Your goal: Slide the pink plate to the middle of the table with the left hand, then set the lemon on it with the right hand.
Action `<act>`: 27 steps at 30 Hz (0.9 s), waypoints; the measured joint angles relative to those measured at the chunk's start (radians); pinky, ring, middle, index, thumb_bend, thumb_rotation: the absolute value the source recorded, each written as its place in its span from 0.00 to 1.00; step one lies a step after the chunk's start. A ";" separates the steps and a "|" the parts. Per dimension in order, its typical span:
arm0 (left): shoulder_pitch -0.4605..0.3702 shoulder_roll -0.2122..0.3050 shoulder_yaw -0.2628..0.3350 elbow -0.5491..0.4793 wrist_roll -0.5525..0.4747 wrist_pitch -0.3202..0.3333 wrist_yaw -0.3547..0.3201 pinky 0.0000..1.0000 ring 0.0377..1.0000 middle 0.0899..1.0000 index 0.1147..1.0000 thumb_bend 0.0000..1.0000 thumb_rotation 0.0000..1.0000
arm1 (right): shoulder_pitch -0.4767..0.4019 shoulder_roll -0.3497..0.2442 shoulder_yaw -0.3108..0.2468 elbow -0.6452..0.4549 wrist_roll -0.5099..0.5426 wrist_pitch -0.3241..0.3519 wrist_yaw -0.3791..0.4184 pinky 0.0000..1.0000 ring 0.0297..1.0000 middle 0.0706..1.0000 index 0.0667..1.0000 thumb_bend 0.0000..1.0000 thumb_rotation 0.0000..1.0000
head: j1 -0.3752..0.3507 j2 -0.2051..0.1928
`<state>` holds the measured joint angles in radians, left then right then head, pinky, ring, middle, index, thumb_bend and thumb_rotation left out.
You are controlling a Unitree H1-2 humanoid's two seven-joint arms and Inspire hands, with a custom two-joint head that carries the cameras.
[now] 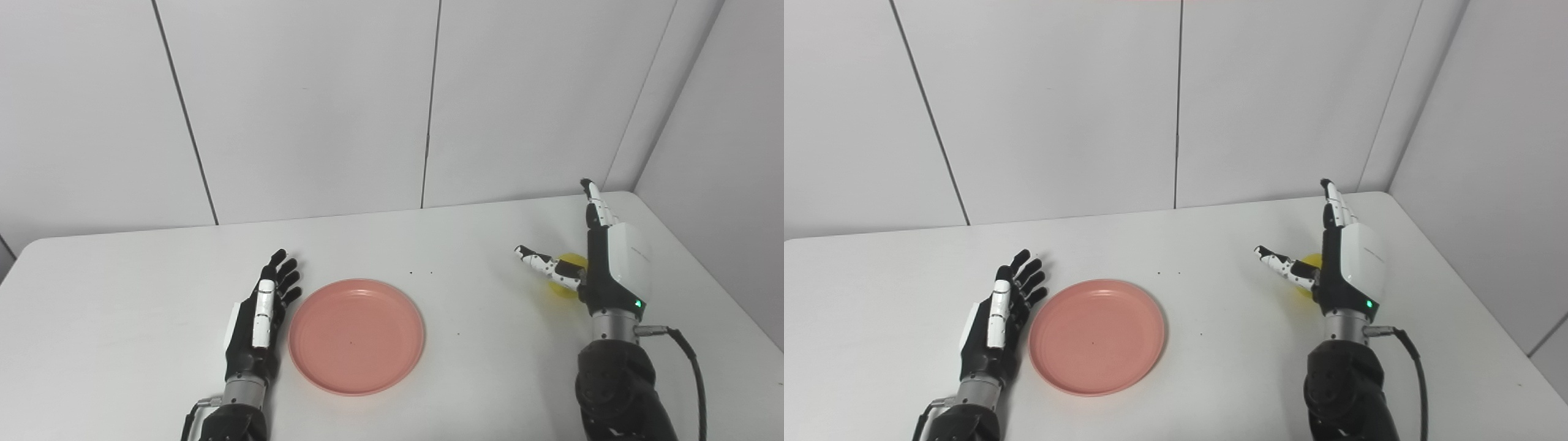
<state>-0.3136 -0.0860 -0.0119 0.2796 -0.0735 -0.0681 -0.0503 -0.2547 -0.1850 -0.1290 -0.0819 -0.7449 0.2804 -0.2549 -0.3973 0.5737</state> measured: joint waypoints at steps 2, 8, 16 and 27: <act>-0.003 0.000 0.004 0.004 -0.001 -0.002 0.000 0.85 0.88 0.87 0.86 0.57 1.00 | 0.000 -0.004 -0.005 0.017 0.001 0.013 0.000 0.79 0.87 0.89 0.91 0.90 0.34 | -0.008 -0.003; -0.006 0.000 0.013 0.007 -0.017 -0.002 -0.002 0.86 0.89 0.88 0.87 0.60 1.00 | -0.003 -0.028 -0.011 0.054 0.001 0.062 0.001 0.83 0.88 0.89 0.91 0.92 0.32 | -0.029 -0.005; -0.006 0.005 0.015 0.007 -0.017 -0.002 -0.003 0.85 0.88 0.88 0.86 0.60 1.00 | -0.034 -0.062 -0.007 0.131 0.030 0.081 0.005 0.76 0.84 0.87 0.89 0.92 0.31 | -0.049 -0.002; -0.007 0.008 0.014 0.007 -0.017 -0.003 -0.003 0.85 0.88 0.87 0.86 0.58 1.00 | -0.058 -0.064 0.010 0.180 0.088 0.102 0.009 0.70 0.81 0.85 0.86 0.91 0.29 | -0.051 0.002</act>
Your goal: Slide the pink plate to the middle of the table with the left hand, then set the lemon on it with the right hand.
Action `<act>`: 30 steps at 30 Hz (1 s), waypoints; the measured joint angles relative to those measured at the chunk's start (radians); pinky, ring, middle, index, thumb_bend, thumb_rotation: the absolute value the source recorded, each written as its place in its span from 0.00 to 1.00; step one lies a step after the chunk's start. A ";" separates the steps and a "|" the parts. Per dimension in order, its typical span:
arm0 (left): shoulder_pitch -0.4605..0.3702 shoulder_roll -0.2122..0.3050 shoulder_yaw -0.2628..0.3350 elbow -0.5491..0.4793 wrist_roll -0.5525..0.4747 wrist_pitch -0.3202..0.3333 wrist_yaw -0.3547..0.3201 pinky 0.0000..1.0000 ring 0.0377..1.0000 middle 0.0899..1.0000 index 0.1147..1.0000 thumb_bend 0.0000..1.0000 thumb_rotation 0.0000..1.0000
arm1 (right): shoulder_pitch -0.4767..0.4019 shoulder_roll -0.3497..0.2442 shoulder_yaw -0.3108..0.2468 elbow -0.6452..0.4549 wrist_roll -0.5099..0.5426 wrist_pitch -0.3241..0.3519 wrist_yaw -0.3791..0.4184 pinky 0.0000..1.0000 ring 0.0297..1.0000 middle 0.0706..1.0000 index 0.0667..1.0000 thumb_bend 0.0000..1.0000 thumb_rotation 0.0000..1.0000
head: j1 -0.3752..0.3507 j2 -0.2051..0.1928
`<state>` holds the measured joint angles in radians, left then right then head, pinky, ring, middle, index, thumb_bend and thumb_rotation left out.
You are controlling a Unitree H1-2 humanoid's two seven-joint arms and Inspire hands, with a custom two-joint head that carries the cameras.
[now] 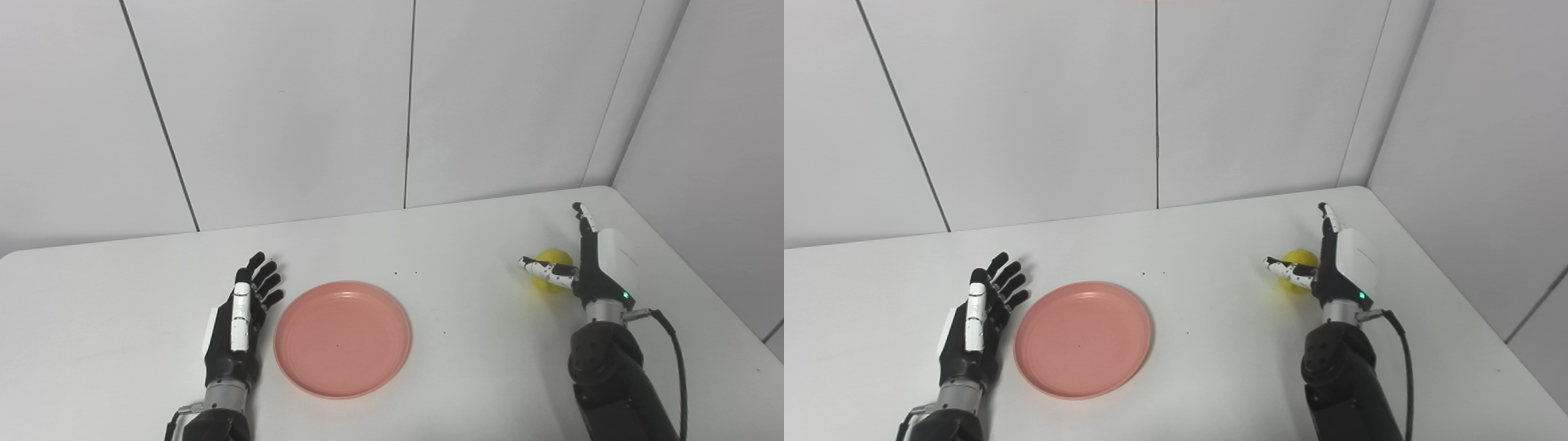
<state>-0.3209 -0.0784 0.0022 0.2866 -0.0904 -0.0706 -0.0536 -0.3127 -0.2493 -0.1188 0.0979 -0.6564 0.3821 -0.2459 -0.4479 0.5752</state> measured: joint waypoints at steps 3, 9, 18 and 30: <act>0.000 0.000 0.002 0.000 -0.004 0.000 0.000 0.85 0.88 0.88 0.86 0.58 1.00 | -0.001 0.000 0.009 0.002 0.019 0.005 0.014 0.69 0.80 0.85 0.86 0.90 0.28 | 0.000 0.000; 0.000 0.002 0.001 0.000 -0.006 0.000 0.000 0.85 0.88 0.88 0.86 0.57 1.00 | -0.009 0.000 0.031 0.003 0.042 0.023 0.038 0.64 0.77 0.85 0.83 0.89 0.24 | -0.002 0.002; 0.001 0.005 -0.001 -0.005 -0.006 0.002 0.000 0.85 0.88 0.87 0.86 0.57 1.00 | -0.009 0.000 0.038 0.003 0.088 0.042 0.054 0.48 0.62 0.70 0.78 0.85 0.10 | 0.003 0.011; 0.017 0.008 -0.002 -0.031 -0.010 0.016 -0.009 0.86 0.89 0.88 0.87 0.59 1.00 | -0.007 -0.009 0.048 0.023 0.104 0.040 0.038 0.32 0.43 0.67 0.70 0.53 0.00 | 0.005 0.020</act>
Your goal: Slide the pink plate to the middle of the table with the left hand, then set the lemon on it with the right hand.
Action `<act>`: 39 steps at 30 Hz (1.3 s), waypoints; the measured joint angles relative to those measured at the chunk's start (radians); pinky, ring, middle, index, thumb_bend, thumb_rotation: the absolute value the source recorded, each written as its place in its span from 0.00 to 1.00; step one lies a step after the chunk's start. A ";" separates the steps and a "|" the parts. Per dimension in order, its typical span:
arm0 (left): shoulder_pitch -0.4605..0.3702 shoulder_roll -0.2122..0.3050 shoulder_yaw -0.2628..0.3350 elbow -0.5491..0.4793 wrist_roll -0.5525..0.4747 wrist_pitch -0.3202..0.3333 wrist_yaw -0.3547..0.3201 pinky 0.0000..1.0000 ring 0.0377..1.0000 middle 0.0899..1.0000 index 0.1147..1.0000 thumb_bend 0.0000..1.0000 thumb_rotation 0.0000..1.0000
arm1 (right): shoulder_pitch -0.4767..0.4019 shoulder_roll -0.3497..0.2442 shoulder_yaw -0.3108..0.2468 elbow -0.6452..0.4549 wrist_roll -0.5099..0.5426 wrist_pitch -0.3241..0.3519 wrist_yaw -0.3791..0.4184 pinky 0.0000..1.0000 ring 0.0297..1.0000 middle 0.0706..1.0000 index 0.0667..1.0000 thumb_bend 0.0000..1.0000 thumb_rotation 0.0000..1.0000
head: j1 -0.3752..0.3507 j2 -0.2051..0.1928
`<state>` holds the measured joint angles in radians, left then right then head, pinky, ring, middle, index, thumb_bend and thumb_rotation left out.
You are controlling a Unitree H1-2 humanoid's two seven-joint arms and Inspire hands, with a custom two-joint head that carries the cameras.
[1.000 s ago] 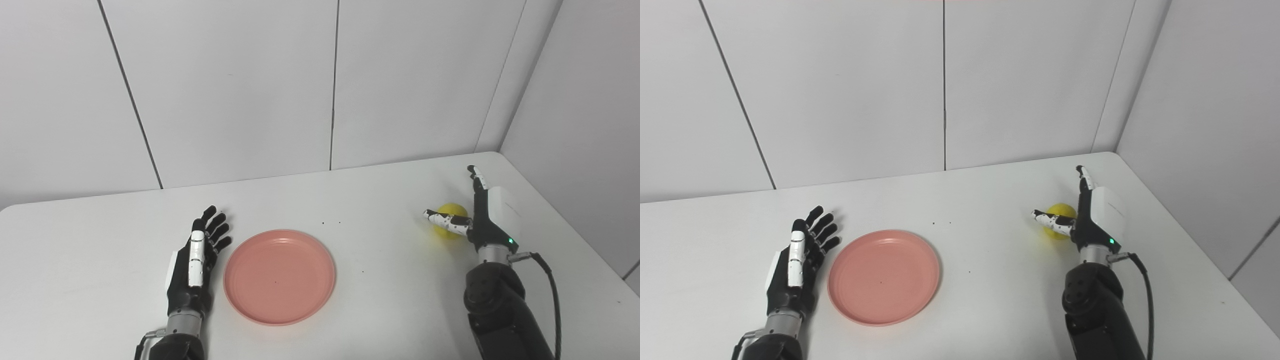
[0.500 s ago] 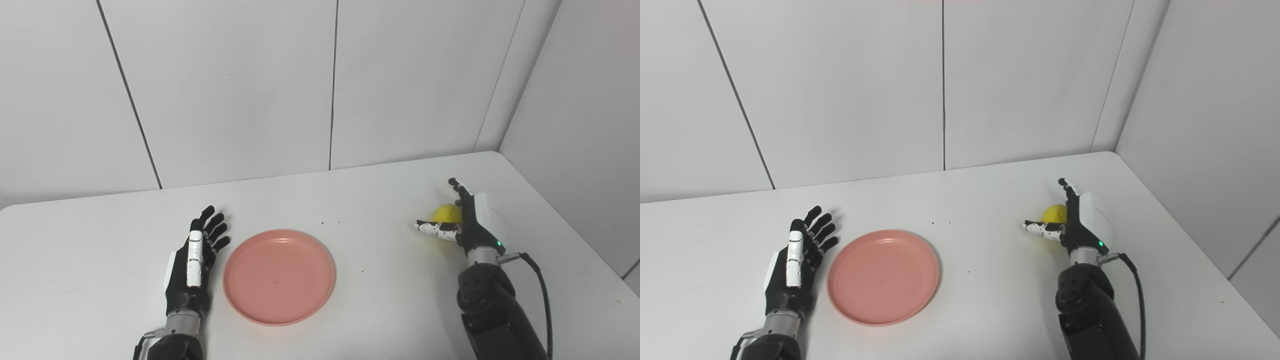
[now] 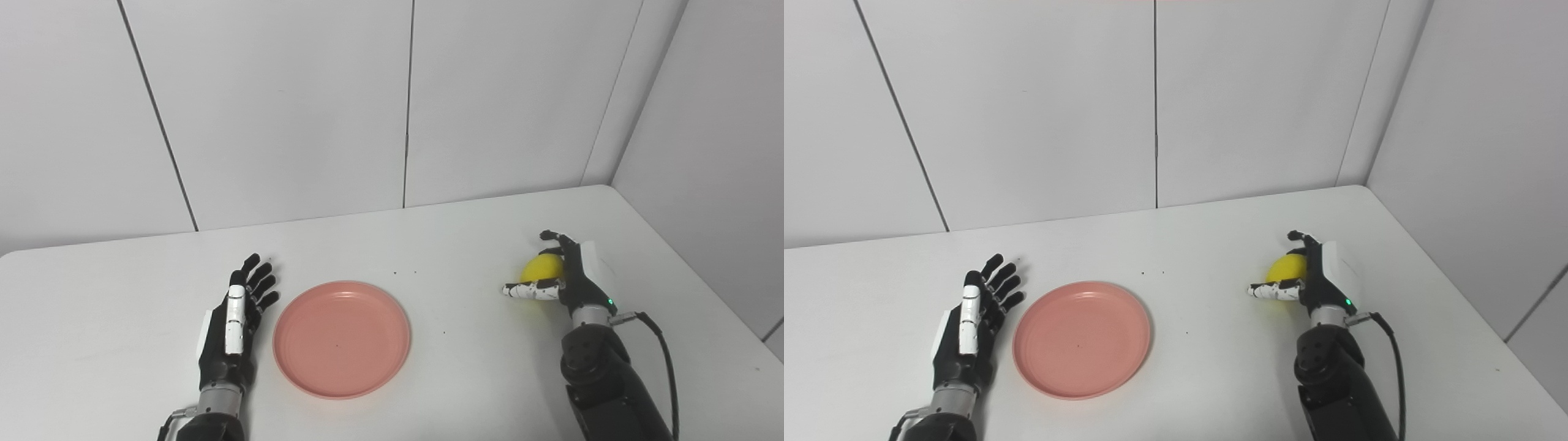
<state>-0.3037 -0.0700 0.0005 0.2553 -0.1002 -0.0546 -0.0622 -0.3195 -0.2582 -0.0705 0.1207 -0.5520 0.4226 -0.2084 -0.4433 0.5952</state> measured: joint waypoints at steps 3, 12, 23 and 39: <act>0.000 0.002 0.000 0.000 0.000 0.001 -0.003 0.86 0.89 0.88 0.87 0.60 1.00 | 0.004 -0.002 0.006 -0.003 -0.001 0.000 0.000 0.36 0.45 0.66 0.67 0.50 0.00 | 0.003 0.002; 0.000 0.006 -0.007 0.000 0.005 0.002 -0.003 0.86 0.89 0.88 0.87 0.60 1.00 | 0.013 -0.001 0.009 -0.010 -0.001 -0.001 -0.018 0.25 0.43 0.55 0.56 0.51 0.00 | 0.011 0.005; 0.002 0.006 -0.010 -0.005 -0.011 0.006 -0.010 0.87 0.90 0.89 0.88 0.63 1.00 | 0.027 0.047 0.008 -0.038 0.000 -0.082 -0.171 0.24 0.37 0.41 0.50 0.51 0.00 | 0.023 0.008; 0.010 0.006 -0.036 -0.017 -0.010 0.021 -0.012 0.90 0.92 0.91 0.91 0.64 1.00 | 0.021 0.122 0.146 -0.242 -0.014 -0.203 -0.162 0.23 0.43 0.42 0.47 0.52 0.00 | 0.097 0.017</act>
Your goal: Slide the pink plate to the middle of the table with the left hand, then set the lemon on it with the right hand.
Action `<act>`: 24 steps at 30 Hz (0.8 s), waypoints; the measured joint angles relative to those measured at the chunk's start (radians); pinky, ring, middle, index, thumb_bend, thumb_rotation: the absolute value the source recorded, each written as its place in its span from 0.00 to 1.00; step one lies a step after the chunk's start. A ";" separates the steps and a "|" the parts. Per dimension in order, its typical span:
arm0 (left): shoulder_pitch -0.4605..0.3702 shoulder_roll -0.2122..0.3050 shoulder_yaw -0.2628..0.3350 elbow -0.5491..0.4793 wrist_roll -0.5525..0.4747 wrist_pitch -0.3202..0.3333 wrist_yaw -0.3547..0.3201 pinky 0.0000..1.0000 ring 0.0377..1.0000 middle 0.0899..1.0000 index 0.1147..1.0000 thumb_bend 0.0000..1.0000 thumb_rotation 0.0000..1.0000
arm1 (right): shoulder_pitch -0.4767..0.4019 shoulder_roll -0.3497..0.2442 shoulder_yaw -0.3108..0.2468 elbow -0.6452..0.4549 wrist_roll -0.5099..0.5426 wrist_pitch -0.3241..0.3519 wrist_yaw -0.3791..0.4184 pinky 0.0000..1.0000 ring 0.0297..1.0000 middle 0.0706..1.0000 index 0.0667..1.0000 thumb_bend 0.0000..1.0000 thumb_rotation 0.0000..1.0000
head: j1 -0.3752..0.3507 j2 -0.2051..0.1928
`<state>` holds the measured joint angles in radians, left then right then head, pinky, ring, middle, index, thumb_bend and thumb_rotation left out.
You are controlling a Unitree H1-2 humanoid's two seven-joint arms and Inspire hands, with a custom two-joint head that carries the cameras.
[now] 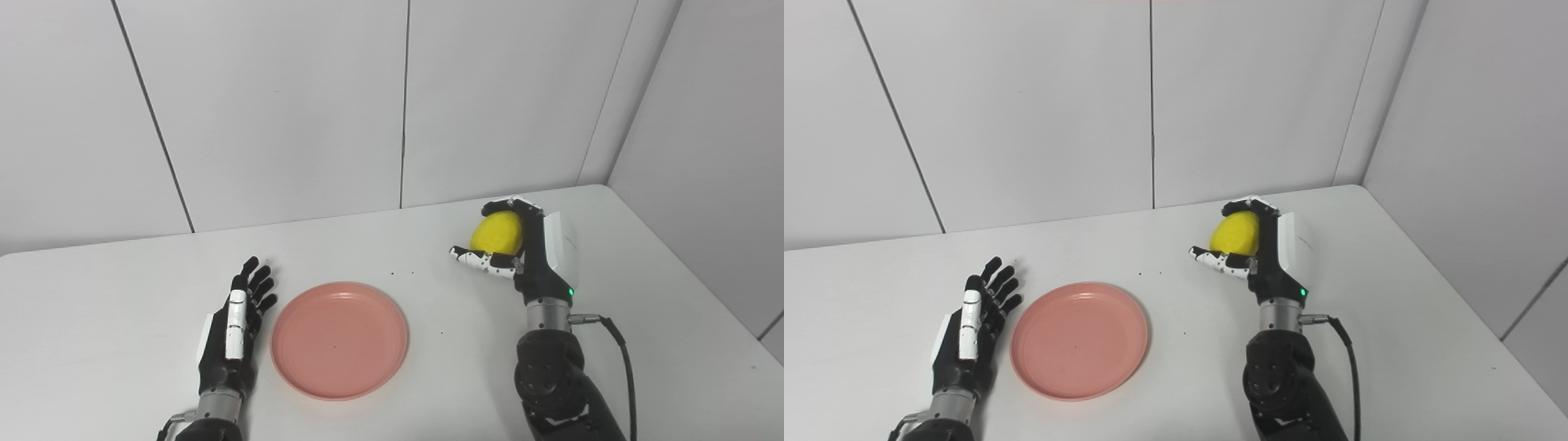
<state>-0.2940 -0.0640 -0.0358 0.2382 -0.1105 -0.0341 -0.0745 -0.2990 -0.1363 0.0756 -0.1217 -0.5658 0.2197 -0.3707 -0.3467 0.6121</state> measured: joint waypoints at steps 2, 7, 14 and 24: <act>0.000 0.000 -0.006 0.000 0.004 0.001 0.000 0.89 0.91 0.91 0.90 0.62 1.00 | -0.007 0.006 0.012 0.000 0.000 0.000 0.011 0.20 0.43 0.42 0.48 0.52 0.00 | 0.017 0.002; 0.003 -0.004 -0.010 -0.003 0.015 0.000 0.002 0.90 0.91 0.91 0.90 0.60 1.00 | -0.022 0.027 0.054 0.000 0.009 -0.005 0.059 0.17 0.43 0.40 0.48 0.51 0.00 | 0.054 0.006; 0.005 -0.015 -0.012 -0.005 0.027 0.001 0.004 0.90 0.91 0.91 0.91 0.60 1.00 | -0.044 0.063 0.134 0.043 -0.009 -0.070 0.082 0.25 0.35 0.44 0.50 0.51 0.00 | 0.106 0.011; 0.014 -0.023 -0.019 -0.016 0.050 0.003 0.016 0.90 0.92 0.92 0.91 0.59 1.00 | -0.060 0.097 0.216 0.112 -0.030 -0.109 0.123 0.19 0.43 0.39 0.48 0.51 0.00 | 0.158 0.017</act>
<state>-0.2796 -0.0873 -0.0550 0.2225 -0.0605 -0.0309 -0.0588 -0.3588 -0.0392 0.2920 -0.0099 -0.5954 0.1103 -0.2474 -0.1888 0.6289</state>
